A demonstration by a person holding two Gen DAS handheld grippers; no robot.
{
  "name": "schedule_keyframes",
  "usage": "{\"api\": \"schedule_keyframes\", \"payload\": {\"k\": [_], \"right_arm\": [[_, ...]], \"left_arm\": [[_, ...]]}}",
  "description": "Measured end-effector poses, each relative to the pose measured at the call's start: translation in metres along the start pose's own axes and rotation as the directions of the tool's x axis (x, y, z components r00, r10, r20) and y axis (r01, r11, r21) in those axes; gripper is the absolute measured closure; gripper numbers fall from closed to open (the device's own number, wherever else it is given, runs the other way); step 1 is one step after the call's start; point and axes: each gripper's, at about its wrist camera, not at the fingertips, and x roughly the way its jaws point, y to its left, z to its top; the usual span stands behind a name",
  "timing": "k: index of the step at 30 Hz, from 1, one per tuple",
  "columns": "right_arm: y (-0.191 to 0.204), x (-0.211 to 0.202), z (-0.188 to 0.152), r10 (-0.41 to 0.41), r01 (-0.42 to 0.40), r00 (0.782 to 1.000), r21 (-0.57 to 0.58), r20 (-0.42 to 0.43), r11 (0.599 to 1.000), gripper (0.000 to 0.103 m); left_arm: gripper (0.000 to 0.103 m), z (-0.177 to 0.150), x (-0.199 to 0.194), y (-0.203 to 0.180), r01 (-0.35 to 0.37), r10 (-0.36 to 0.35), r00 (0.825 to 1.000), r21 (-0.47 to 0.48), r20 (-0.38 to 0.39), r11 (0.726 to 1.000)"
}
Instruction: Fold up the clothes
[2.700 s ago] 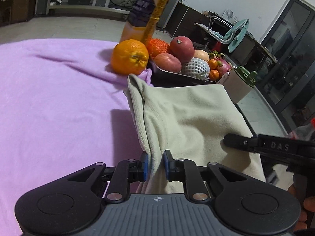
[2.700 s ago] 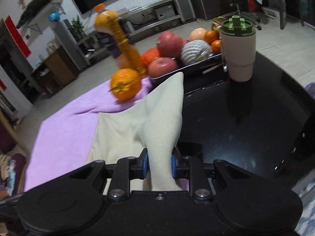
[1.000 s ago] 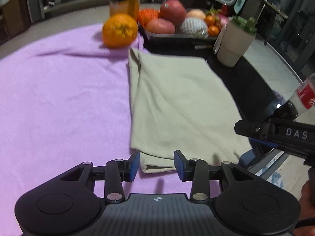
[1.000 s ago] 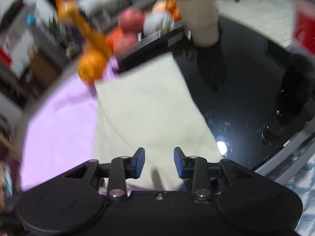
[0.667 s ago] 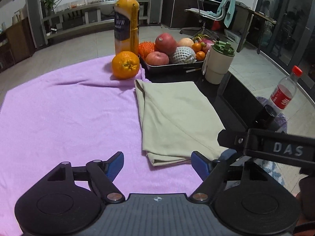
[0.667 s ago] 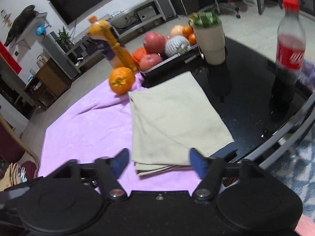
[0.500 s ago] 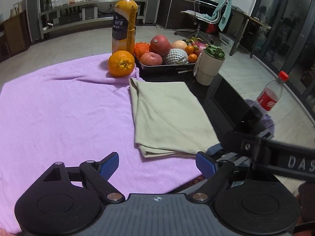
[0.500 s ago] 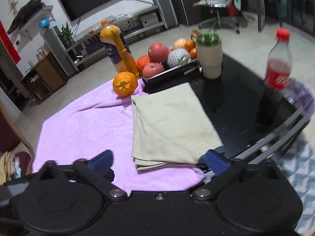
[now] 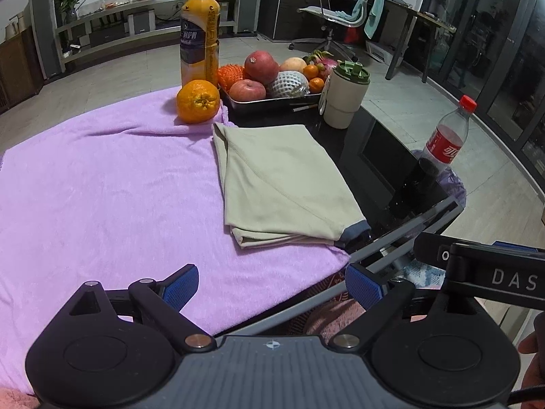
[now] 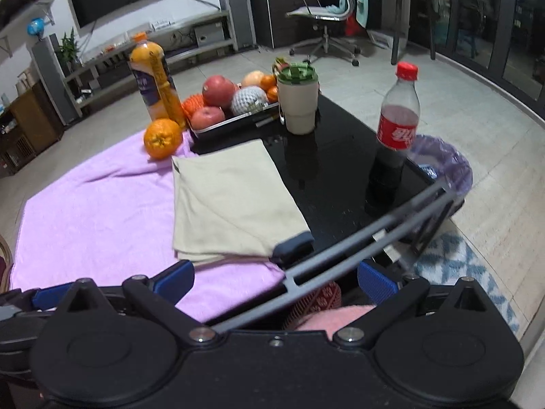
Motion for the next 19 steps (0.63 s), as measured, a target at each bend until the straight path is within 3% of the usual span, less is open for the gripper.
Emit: {"api": "schedule_keyframes", "payload": {"k": [7,19], "right_arm": [[-0.0031,0.003,-0.0052,-0.014,0.014,1.0,0.003,-0.014,1.0,0.0],[-0.0066,0.0075,-0.0083,-0.006,0.007,1.0,0.027,-0.026,1.0,0.0]], "left_arm": [[0.009,-0.0034,0.0063,0.0028,0.034,-0.035,0.999,-0.031,-0.025,0.999],[0.006,-0.0082,0.0068,0.0028,0.053,-0.053,0.999,-0.02,0.003,0.998]]}}
